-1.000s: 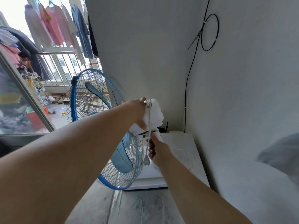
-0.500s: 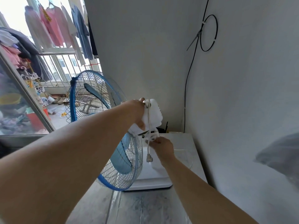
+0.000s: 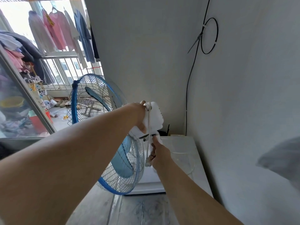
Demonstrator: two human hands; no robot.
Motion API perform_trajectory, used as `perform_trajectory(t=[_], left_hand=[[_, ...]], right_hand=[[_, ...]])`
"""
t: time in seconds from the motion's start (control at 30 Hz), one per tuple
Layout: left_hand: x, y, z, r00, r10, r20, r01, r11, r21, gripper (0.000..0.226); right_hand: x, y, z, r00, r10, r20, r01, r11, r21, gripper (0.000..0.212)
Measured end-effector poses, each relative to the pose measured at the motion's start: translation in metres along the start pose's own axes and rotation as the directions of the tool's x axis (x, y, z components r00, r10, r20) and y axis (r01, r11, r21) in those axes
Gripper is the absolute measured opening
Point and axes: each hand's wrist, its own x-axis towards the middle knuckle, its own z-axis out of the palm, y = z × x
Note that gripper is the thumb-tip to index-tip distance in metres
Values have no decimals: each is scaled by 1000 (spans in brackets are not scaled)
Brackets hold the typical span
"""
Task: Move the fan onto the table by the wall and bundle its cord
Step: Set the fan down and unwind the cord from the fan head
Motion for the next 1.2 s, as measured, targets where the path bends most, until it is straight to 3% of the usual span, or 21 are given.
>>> perform_trajectory(t=[0.03,0.07,0.1,0.13,0.17,0.2,0.23,0.27,0.3,0.33,0.4,0.43,0.47,0.5,0.57,0.67,0.8,0.9,1.07,1.17,1.2], left_hand=[[0,-1,0,1000,5,2,-5,1000,8,107],[1,-1,1,1000,5,5,-5,1000,12,106],[1,-2,2,1000,-1,7,1,1000,13,107],[2,-2,2,1000,-8,5,8,1000,11,108],[2,-2,2,1000,-15,1,15,1000,9,109],[3,-3,3,1000,-16,-2,16,1000,9,109],[4,-4,3,1000,-14,-4,14,1000,10,108],[6,-5,4,1000,-13,-6,13,1000,9,109],[6,-5,4,1000,-14,-7,14,1000,5,111],[7,-6,4,1000,-17,-9,17,1000,3,113],[8,-6,5,1000,-16,-19,16,1000,12,115],[9,-7,6,1000,-12,-24,12,1000,13,115],[9,-7,6,1000,-6,-27,6,1000,8,114],[10,-8,7,999,-1,-32,1,1000,0,114],[12,-10,9,999,10,-42,-10,1000,-3,117],[13,-14,13,998,12,-61,-14,999,-35,121],[11,-16,19,995,31,-96,-35,998,-45,122],[6,-18,28,992,32,-122,-44,994,-95,122],[1,-23,28,993,31,-114,-48,988,-146,119],[1,-22,27,992,38,-116,-56,987,-152,118],[0,-22,28,993,40,-113,-56,988,-145,118]], right_hand=[[2,0,-1,984,-176,-19,168,964,-205,27],[5,-1,-3,918,-398,10,362,826,-432,27],[9,-2,-6,782,-615,106,530,564,-633,26],[12,-4,-8,578,-767,280,633,205,-746,24],[14,-8,-11,340,-803,490,652,-174,-738,20],[16,-11,-15,127,-742,659,592,-476,-650,20],[19,-13,-19,3,-650,760,503,-656,-562,23],[20,-16,-23,-35,-600,799,458,-720,-521,25],[19,-19,-26,9,-612,791,475,-693,-542,24],[17,-21,-28,130,-673,728,529,-574,-626,19],[11,-23,-28,552,-697,458,582,-71,-810,29],[8,-23,-26,740,-586,331,545,233,-806,40],[5,-24,-23,874,-428,231,448,520,-727,49],[1,-25,-20,950,-260,175,312,728,-610,54],[-3,-22,-13,990,-64,125,114,887,-448,48],[-7,-18,-6,996,-6,85,39,917,-397,39],[-4,-13,-6,962,-256,92,272,889,-369,27],[-4,-10,-8,886,-450,117,441,732,-519,27],[0,-10,-9,812,-537,228,500,438,-748,39],[-1,-8,-9,785,-551,283,531,361,-767,30],[-3,-7,-8,800,-537,268,517,390,-762,30]])
